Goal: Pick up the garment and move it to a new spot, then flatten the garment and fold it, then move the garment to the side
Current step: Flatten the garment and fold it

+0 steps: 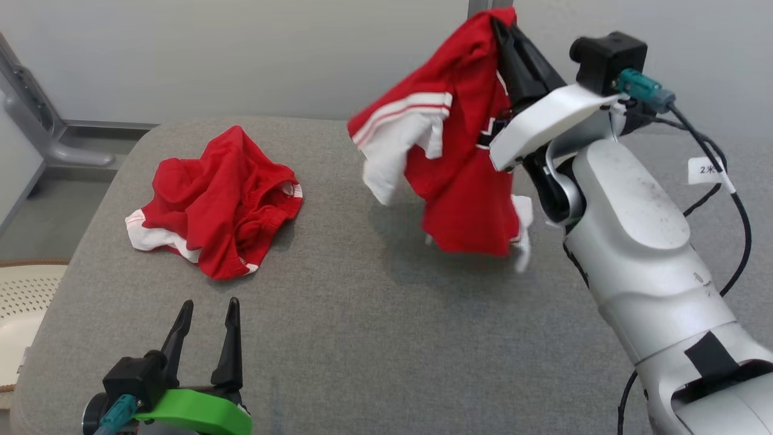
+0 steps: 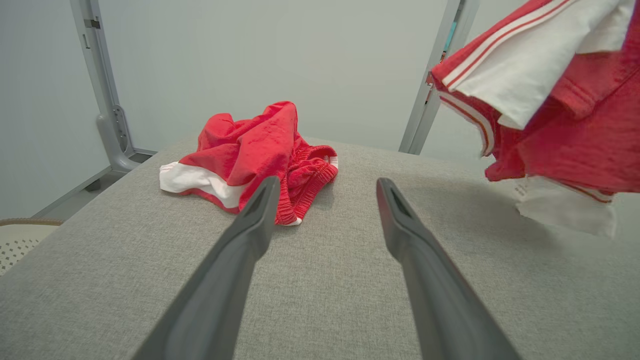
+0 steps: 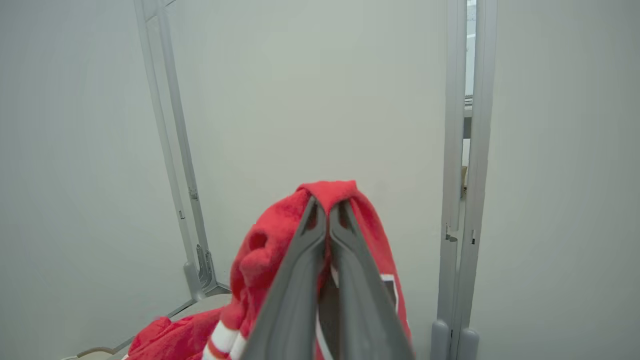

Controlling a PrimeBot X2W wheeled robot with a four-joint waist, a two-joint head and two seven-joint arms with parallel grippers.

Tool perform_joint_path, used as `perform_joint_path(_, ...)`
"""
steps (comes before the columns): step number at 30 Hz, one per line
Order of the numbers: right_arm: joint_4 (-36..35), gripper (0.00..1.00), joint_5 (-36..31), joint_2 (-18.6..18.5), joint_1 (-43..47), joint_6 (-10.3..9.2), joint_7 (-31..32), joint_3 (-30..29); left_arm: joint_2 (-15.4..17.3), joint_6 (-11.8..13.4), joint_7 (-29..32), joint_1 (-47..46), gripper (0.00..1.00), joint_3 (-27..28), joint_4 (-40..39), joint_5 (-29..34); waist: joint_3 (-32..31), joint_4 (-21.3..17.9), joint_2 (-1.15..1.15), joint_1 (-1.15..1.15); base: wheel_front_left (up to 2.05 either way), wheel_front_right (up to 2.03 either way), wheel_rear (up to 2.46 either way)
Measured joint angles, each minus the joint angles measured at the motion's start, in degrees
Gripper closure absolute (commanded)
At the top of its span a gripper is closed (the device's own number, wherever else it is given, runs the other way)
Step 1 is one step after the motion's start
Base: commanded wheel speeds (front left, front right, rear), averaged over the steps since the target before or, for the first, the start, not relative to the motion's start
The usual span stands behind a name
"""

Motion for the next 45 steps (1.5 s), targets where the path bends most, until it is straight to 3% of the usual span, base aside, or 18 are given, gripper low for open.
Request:
perform_joint_path(7,5.02,1.0,-4.0,-0.23,0.75,-0.01,-1.48,-8.84,-0.4,0.0,-0.01,-0.01,0.0,-0.62,-0.19,0.04,0.19,-0.72,0.0,0.0,0.0,0.0,0.0)
perform_joint_path(13,12.65,1.0,-10.87,-4.71,9.25,0.0,-1.47,-22.21,-0.56,-0.32,0.0,-0.51,0.0,-1.18,-0.14,0.09,1.21,-1.1,0.0,0.0,0.0,0.0,0.0)
perform_joint_path(14,13.72,0.0,-12.38,-5.49,10.47,-0.01,-1.47,-24.94,-0.57,-0.32,-0.01,-0.76,0.0,-1.23,-0.2,0.15,1.46,-1.18,0.0,0.0,0.0,0.0,0.0)
perform_joint_path(18,15.86,0.0,-17.16,-6.7,14.53,-0.01,-1.43,-32.36,-0.63,-0.51,-0.01,-1.2,0.0,-1.41,-0.1,0.26,2.23,-1.45,0.0,0.0,0.0,0.0,0.0)
perform_joint_path(22,13.01,0.0,-23.16,-5.84,17.27,-0.01,-1.47,-34.3,-0.63,-0.52,-0.01,-1.32,0.0,-1.3,-0.03,0.32,2.22,-1.89,0.0,0.0,0.0,0.0,0.0)
perform_joint_path(28,5.58,0.0,-28.25,-1.26,21.13,0.0,3.35,-26.2,-0.66,-0.52,-0.01,-1.26,0.0,-0.57,-0.1,0.41,1.86,-2.98,0.0,0.0,0.0,0.0,0.0)
perform_joint_path(36,4.5,0.0,-23.91,-0.03,22.87,0.0,13.72,-14.15,-1.0,-0.76,-0.01,-1.4,0.0,-1.13,-0.4,0.65,2.71,-2.36,0.0,0.0,0.0,0.0,0.0)
perform_joint_path(38,4.9,0.0,-23.64,0.02,22.87,0.0,15.3,-14.0,-1.01,-1.01,-0.01,-1.61,0.0,-1.44,-0.25,0.78,2.97,-1.73,0.0,0.0,0.0,0.0,0.0)
perform_joint_path(42,5.02,0.0,-26.46,-0.15,22.81,0.0,16.23,-19.62,-1.04,-1.27,-0.01,-2.36,0.0,-1.77,-0.01,0.86,3.53,-0.14,0.0,0.0,0.0,0.0,0.0)
perform_joint_path(45,6.05,0.0,-25.15,-0.22,22.78,0.0,16.7,-18.97,-1.09,-1.3,-0.01,-2.43,0.0,-1.89,0.08,1.01,3.91,1.07,0.0,0.0,0.0,0.0,0.0)
